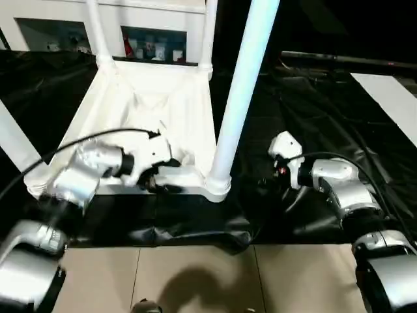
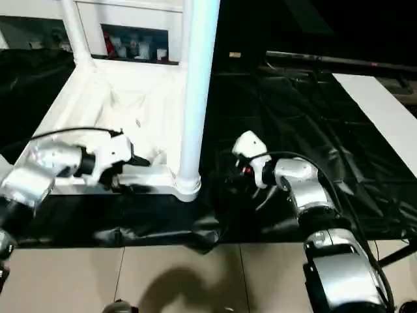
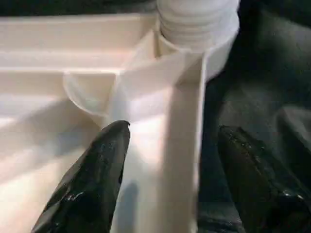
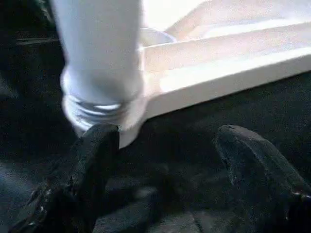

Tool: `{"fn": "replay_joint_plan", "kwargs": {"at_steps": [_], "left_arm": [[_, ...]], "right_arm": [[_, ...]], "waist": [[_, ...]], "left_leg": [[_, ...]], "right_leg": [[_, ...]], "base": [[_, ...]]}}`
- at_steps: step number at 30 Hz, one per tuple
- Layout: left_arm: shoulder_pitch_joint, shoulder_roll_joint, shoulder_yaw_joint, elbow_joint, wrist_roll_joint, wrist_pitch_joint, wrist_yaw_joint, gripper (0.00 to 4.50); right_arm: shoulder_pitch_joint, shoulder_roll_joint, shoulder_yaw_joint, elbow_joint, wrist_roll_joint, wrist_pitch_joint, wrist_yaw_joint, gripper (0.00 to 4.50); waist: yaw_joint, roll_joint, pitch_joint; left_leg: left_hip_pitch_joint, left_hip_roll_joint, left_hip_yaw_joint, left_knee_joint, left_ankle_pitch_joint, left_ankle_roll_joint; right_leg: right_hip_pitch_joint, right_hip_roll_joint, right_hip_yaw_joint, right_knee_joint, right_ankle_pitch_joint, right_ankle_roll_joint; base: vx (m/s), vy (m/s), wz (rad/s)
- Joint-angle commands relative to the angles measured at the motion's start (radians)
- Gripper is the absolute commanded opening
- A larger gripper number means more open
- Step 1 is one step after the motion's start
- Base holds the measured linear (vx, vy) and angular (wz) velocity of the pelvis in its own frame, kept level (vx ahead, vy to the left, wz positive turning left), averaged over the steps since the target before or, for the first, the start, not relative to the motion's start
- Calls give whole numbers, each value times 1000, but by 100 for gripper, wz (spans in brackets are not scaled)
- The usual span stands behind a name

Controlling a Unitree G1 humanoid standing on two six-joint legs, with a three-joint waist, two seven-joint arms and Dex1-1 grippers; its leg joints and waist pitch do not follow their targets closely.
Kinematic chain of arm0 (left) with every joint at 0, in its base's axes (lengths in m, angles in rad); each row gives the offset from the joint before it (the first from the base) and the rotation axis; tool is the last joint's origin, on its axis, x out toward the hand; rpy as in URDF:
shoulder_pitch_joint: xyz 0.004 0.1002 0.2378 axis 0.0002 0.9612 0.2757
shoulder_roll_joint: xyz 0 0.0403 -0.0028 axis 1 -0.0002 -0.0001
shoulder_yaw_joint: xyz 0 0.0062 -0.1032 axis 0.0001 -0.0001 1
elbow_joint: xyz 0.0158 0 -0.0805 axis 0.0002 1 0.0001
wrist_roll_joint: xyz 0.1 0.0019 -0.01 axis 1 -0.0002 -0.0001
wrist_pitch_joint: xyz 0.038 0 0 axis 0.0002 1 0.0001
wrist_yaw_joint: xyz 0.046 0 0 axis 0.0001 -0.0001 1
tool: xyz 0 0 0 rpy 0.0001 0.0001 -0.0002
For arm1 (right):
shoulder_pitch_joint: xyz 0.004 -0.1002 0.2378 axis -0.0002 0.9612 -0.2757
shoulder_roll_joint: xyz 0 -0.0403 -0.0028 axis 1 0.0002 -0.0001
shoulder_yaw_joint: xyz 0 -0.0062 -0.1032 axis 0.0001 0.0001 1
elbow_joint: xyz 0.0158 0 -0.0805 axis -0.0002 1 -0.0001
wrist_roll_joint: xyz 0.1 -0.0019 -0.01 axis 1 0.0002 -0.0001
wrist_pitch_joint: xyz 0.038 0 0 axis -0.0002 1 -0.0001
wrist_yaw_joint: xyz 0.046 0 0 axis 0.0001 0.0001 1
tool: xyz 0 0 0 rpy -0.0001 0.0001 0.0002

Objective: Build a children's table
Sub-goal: Rotate table base

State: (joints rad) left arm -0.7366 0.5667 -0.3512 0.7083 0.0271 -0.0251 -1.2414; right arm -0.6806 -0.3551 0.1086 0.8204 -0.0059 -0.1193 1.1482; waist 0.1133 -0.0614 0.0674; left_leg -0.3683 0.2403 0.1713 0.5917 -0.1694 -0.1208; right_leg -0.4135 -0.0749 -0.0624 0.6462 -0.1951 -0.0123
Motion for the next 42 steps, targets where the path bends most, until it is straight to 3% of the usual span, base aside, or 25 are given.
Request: {"fn": "replay_joint_plan", "kwargs": {"at_steps": [1,2,3,9,10,12,22,28,29,36,38,42], "left_arm": [[-23,-4,-13,19,14,-15,-25,294],[-29,-4,-18,37,15,-21,-39,282],[-41,-6,-24,70,14,-27,-64,271],[-83,-33,-20,173,35,-83,-59,219],[-89,-38,-18,187,39,-91,-58,213],[-103,-52,-10,220,43,-112,-43,193],[-140,-70,-20,323,77,-160,-45,124],[-145,-70,-16,363,93,-166,-41,81],[-143,-71,-13,365,95,-167,-38,61],[-122,-97,37,347,47,-77,-18,5],[-75,-106,35,283,41,24,-5,5],[-19,-122,50,210,20,93,20,5]], "right_arm": [[10,-17,8,-24,6,13,18,362],[14,-19,12,-32,6,16,23,362],[23,-24,18,-49,3,23,29,362],[46,-35,25,-92,5,44,29,362],[51,-36,25,-102,6,49,30,362],[62,-36,28,-119,6,59,29,362],[90,-44,39,-162,6,80,23,362],[94,-42,43,-174,7,90,15,362],[96,-41,44,-177,7,90,14,362],[92,-23,31,-175,14,99,-30,362],[92,-17,24,-183,25,111,-32,362],[92,-14,21,-187,28,117,-39,362]], "waist": [[4,22,-84],[4,21,-84],[5,27,-83],[9,25,-81],[10,28,-82],[9,24,-82],[9,30,-85],[9,28,-81],[9,26,-77],[8,23,-75],[6,23,-76],[-3,17,-79]], "left_leg": [[11,-12,15,-59,-152,16],[11,-11,13,-60,-155,15],[11,-12,13,-60,-161,13],[14,-11,13,-61,-192,5],[14,-11,12,-61,-194,3],[13,-12,12,-61,-192,5],[13,-11,10,-59,-183,10],[15,-10,10,-62,-218,5],[17,-10,10,-64,-242,1],[18,-8,7,-68,-253,-9],[15,-7,6,-68,-242,-9],[11,-10,8,-65,-201,11]], "right_leg": [[63,-45,39,-62,-7,-252],[64,-47,38,-61,-3,-259],[64,-46,38,-62,-5,-258],[64,-47,39,-69,-46,-253],[64,-48,39,-67,-45,-254],[66,-47,38,-68,-39,-253],[69,-48,38,-64,5,-266],[66,-51,38,-70,-45,-267],[65,-52,38,-76,-99,-257],[62,-56,39,-83,-180,-232],[65,-58,39,-80,-167,-236],[69,-54,39,-74,-101,-250]], "base": [[0,0,0],[0,0,0],[0,0,0],[0,0,0],[0,0,0],[0,0,0],[0,0,0],[0,0,0],[0,0,0],[0,0,0],[0,0,0],[0,0,0]]}}
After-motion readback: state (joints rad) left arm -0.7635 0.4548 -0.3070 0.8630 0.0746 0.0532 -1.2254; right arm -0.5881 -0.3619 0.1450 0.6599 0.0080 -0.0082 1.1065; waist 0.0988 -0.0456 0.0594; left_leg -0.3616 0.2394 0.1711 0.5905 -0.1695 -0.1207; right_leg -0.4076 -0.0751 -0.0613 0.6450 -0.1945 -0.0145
